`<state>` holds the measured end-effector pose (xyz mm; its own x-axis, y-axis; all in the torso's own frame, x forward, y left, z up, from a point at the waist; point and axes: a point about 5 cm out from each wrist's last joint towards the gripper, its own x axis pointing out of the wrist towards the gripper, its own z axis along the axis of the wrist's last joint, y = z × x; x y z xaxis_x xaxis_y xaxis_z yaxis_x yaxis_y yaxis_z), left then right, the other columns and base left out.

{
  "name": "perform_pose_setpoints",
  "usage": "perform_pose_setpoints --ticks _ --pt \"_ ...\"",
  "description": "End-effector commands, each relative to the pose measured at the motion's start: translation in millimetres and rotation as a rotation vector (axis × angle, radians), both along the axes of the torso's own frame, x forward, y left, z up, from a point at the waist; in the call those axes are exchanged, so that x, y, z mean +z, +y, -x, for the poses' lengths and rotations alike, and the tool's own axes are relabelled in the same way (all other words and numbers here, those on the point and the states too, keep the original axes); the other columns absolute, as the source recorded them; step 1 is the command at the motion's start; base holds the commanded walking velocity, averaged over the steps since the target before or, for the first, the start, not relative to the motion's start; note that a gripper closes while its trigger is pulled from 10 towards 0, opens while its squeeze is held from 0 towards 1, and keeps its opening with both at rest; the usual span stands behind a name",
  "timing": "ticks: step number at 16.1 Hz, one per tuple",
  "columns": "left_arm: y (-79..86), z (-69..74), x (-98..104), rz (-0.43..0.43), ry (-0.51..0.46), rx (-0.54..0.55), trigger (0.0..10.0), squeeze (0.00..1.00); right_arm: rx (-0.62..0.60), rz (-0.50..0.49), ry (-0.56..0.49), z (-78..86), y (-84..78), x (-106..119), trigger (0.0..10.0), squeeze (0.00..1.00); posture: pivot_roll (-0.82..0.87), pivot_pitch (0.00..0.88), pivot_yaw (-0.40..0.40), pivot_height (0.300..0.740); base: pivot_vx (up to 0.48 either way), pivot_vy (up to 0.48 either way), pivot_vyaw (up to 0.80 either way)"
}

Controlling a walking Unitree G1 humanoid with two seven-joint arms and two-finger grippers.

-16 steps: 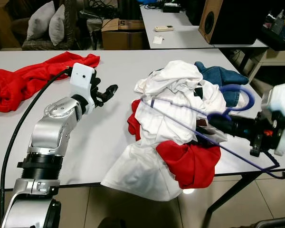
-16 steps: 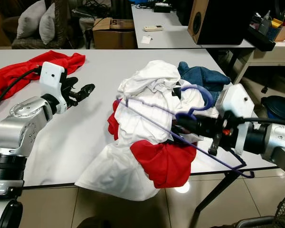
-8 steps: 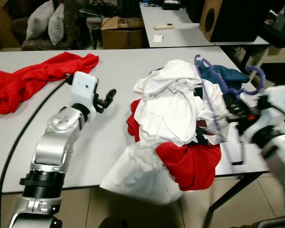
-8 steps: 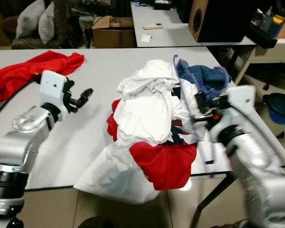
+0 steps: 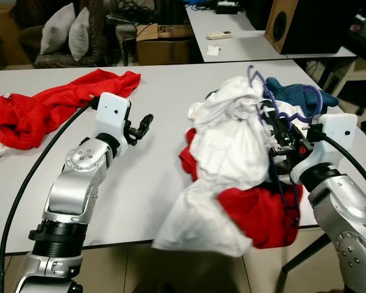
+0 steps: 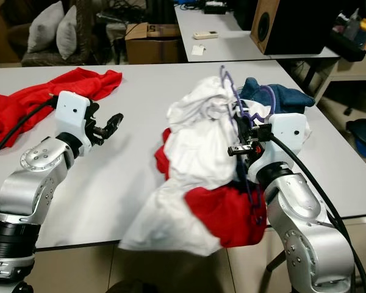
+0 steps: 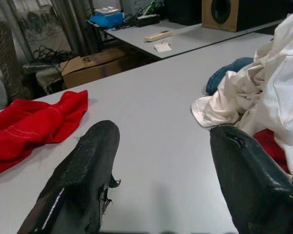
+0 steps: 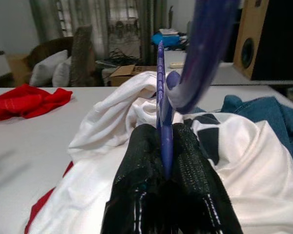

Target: Hang hanger

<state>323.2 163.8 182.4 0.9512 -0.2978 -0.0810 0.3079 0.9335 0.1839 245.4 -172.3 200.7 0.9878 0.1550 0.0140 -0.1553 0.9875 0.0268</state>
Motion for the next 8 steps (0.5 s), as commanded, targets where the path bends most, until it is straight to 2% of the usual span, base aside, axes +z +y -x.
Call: perform_pose_setpoints --ticks 1,3,5,7,8 --pt "1.8 0.4 3.7 -0.011 -0.011 0.006 10.0 0.00 0.017 0.009 -0.021 -1.0 7.0 2.7 10.0 0.00 0.03 0.000 0.039 0.740 0.000 0.405 0.00" --pt "1.7 0.3 3.9 -0.020 -0.012 0.003 10.0 0.00 0.023 0.012 -0.056 0.2 8.3 6.8 10.0 0.00 0.02 0.000 0.044 0.740 0.000 0.405 0.00" --pt "0.1 -0.9 4.4 -0.017 -0.012 -0.001 10.0 0.00 0.026 0.038 -0.173 1.2 6.3 27.0 10.0 0.00 0.02 0.000 0.050 0.740 0.000 0.403 0.00" --pt "-0.8 -2.8 6.0 -0.011 -0.013 -0.002 10.0 0.00 0.058 0.141 -0.257 2.4 5.2 43.1 10.0 0.00 0.01 0.000 0.051 0.740 0.000 0.403 0.00" --pt "0.0 -3.4 6.4 -0.007 -0.014 0.002 10.0 0.00 0.065 0.143 -0.297 3.4 3.5 52.4 10.0 0.00 0.01 0.000 0.050 0.740 0.000 0.401 0.00"
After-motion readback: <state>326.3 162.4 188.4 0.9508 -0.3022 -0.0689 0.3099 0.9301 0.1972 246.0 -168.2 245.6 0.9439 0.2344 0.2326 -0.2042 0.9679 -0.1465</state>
